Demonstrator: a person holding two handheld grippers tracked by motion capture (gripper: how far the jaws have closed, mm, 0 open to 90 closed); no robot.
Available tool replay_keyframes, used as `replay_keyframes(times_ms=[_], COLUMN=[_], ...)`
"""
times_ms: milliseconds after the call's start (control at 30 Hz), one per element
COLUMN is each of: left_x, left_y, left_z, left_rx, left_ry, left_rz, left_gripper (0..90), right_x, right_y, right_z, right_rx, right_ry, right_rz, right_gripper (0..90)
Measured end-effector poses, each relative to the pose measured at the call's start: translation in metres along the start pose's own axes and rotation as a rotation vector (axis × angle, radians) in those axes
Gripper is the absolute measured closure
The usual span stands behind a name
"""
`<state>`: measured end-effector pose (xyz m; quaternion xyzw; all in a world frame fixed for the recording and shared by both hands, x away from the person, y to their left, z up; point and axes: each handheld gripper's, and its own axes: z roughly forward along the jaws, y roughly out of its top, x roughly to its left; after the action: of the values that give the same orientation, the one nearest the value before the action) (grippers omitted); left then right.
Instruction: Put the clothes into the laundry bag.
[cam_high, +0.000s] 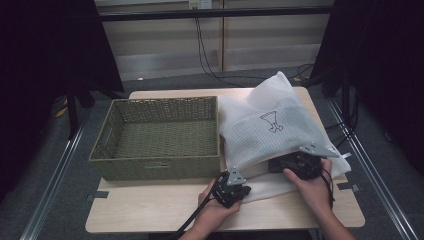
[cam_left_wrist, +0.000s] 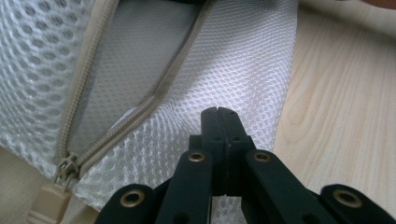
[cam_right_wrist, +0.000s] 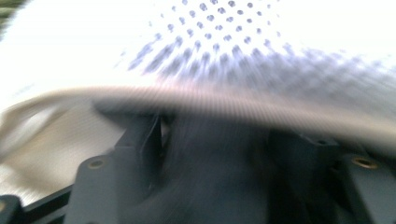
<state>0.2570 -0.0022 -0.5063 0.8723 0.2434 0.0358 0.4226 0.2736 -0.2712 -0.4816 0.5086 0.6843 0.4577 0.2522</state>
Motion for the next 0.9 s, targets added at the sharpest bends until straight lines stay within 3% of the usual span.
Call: replay_keyframes(times_ms=[100, 133, 167, 200, 267, 300, 333, 400, 433, 467, 500, 533, 567, 600, 633, 667, 700, 733, 767, 800, 833, 867, 900], left_x=[0.000, 0.000, -0.001, -0.001, -0.003, -0.003, -0.002, 0.000, 0.000, 0.000, 0.001, 0.001, -0.001, -0.001, 0.000, 0.000, 0.001, 0.001, 0.001, 0.001, 0.002, 0.002, 0.002], left_y=[0.000, 0.000, 0.000, 0.000, 0.000, 0.000, 0.000, 0.000, 0.000, 0.000, 0.000, 0.000, -0.001, -0.001, 0.000, 0.000, 0.000, 0.000, -0.001, -0.001, -0.003, -0.003, -0.004], left_z=[0.000, 0.000, 0.000, 0.000, 0.000, -0.001, 0.000, 0.000, 0.000, 0.000, -0.001, -0.001, -0.001, -0.001, -0.001, -0.001, -0.001, -0.001, -0.003, -0.003, -0.006, -0.006, -0.006], left_rx=[0.000, 0.000, -0.003, -0.003, -0.003, 0.015, -0.002, -0.005, -0.005, 0.000, 0.007, 0.007, -0.002, -0.002, 0.001, 0.006, 0.009, 0.009, 0.006, 0.006, 0.013, 0.013, 0.004], left_ry=[-0.002, 0.000, 0.005, 0.005, 0.019, 0.026, 0.020, 0.005, 0.005, -0.002, 0.000, 0.000, 0.004, 0.004, 0.001, -0.003, -0.002, -0.002, -0.008, -0.008, -0.006, -0.006, -0.004], left_rz=[-0.001, -0.001, 0.005, 0.005, 0.020, 0.034, 0.027, 0.008, 0.008, 0.003, 0.017, 0.017, 0.012, 0.012, 0.012, 0.012, 0.018, 0.018, 0.022, 0.022, 0.022, 0.022, 0.023], left_gripper=[90.0, 90.0, 90.0, 90.0, 90.0, 90.0, 90.0, 90.0, 90.0, 90.0, 90.0, 90.0, 90.0, 90.0, 90.0, 90.0, 90.0, 90.0, 90.0, 90.0, 90.0, 90.0, 90.0], right_x=[-0.003, -0.007, -0.015, -0.015, -0.027, -0.029, -0.027, -0.023, -0.023, -0.020, -0.011, -0.011, 0.001, 0.001, 0.010, 0.024, 0.034, 0.034, 0.030, 0.030, 0.006, 0.006, -0.007], right_y=[-0.004, -0.005, -0.008, -0.008, -0.019, -0.021, -0.017, -0.014, -0.014, -0.013, -0.010, -0.010, -0.007, -0.007, -0.006, -0.004, -0.003, -0.003, -0.002, -0.002, -0.006, -0.006, -0.008], right_z=[-0.015, -0.018, -0.013, -0.013, 0.001, 0.003, 0.005, 0.007, 0.007, 0.009, 0.010, 0.010, 0.012, 0.012, 0.015, 0.021, 0.027, 0.027, 0.037, 0.037, 0.043, 0.043, 0.042], right_rx=[-0.001, 0.036, 0.166, 0.166, 0.280, 0.267, 0.273, 0.273, 0.273, 0.272, 0.264, 0.264, 0.241, 0.241, 0.231, 0.217, 0.209, 0.209, 0.216, 0.216, 0.196, 0.196, 0.183], right_ry=[0.000, -0.032, -0.132, -0.132, -0.168, -0.165, -0.138, -0.105, -0.105, -0.105, -0.098, -0.098, -0.006, -0.006, 0.041, 0.081, 0.093, 0.093, -0.012, -0.012, -0.122, -0.122, -0.152], right_rz=[-0.007, -0.025, -0.040, -0.040, 0.006, 0.020, 0.013, 0.031, 0.031, 0.042, 0.070, 0.070, 0.110, 0.110, 0.098, 0.051, -0.014, -0.014, -0.059, -0.059, -0.031, -0.031, -0.010], right_gripper=[26.6, 22.3, 14.2, 14.2, 14.7, 18.1, 38.5, 55.6, 55.6, 61.4, 72.4, 72.4, 75.4, 75.4, 75.9, 76.1, 76.0, 76.0, 74.6, 74.6, 72.4, 72.4, 72.0])
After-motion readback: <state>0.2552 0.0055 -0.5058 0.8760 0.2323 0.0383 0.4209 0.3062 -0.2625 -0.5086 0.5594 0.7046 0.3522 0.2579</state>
